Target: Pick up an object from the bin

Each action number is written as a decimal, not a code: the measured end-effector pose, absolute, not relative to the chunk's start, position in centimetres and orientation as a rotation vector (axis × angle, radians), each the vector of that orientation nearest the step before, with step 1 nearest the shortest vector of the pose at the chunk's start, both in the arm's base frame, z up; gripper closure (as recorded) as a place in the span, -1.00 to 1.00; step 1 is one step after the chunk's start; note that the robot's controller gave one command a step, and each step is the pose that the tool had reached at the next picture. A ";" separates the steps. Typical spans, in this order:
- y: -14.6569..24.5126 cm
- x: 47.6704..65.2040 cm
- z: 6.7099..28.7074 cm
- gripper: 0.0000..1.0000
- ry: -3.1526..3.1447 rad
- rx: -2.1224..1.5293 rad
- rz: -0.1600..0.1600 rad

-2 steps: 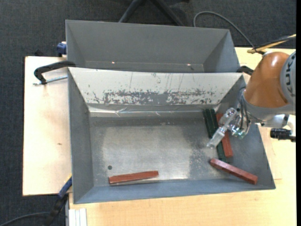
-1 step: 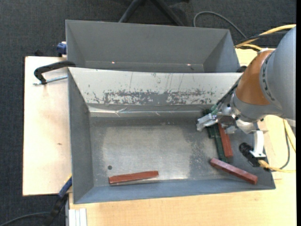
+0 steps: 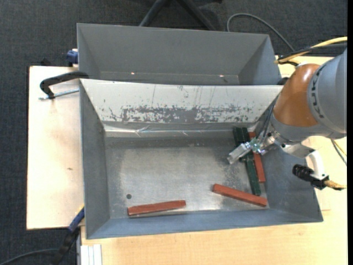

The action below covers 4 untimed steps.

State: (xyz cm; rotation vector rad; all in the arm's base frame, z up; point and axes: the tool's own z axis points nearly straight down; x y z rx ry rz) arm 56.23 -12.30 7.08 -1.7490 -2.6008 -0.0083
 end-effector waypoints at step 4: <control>-12.1 56.8 13.8 1.00 -2.619 -1.750 -0.005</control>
Offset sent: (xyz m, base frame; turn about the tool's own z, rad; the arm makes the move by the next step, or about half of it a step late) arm 0.0000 0.0000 0.0000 0.0000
